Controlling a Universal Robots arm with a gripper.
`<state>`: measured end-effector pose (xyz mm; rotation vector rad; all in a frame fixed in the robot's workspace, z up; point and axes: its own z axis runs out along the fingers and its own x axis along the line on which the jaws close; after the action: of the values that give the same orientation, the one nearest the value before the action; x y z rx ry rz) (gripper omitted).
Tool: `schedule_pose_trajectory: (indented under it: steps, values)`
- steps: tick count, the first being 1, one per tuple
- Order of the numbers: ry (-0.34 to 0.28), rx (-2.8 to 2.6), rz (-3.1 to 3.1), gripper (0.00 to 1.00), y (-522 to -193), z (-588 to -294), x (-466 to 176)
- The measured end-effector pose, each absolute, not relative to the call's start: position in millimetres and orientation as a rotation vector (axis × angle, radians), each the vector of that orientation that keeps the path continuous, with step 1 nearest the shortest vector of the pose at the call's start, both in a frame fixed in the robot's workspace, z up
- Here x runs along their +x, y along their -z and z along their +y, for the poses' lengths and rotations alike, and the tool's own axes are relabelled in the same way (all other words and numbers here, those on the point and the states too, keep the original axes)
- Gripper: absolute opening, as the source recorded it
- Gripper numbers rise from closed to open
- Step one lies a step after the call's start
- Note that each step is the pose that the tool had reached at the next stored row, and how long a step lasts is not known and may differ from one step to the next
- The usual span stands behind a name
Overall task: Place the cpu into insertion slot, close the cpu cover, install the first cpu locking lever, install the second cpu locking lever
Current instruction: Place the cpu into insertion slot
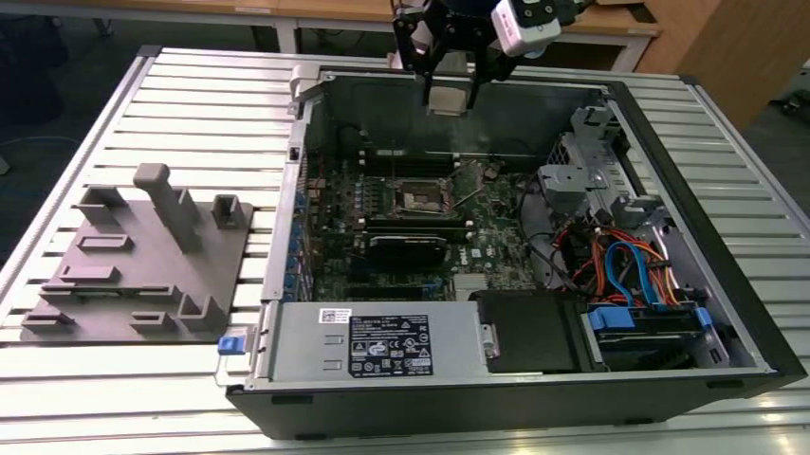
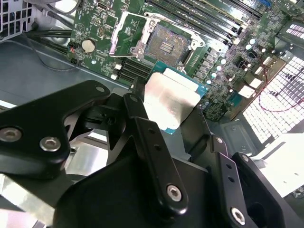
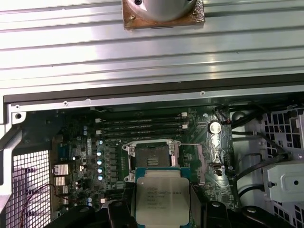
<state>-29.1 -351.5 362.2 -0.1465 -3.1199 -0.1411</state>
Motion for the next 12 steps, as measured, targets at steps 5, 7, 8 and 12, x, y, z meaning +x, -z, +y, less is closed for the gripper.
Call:
schedule_pose_trajectory:
  steps: [5, 7, 8, 12]
  values:
    - [0.139, -0.251, -3.116, 0.54, -362.1, -351.6, -29.2]
    - [0.139, -0.305, -3.113, 0.54, -361.8, -351.5, -29.1]
    - [0.139, -0.331, -3.111, 0.54, -361.7, -351.5, -29.1]
    - [0.139, -0.373, -3.108, 0.54, -361.6, -351.5, -29.1]
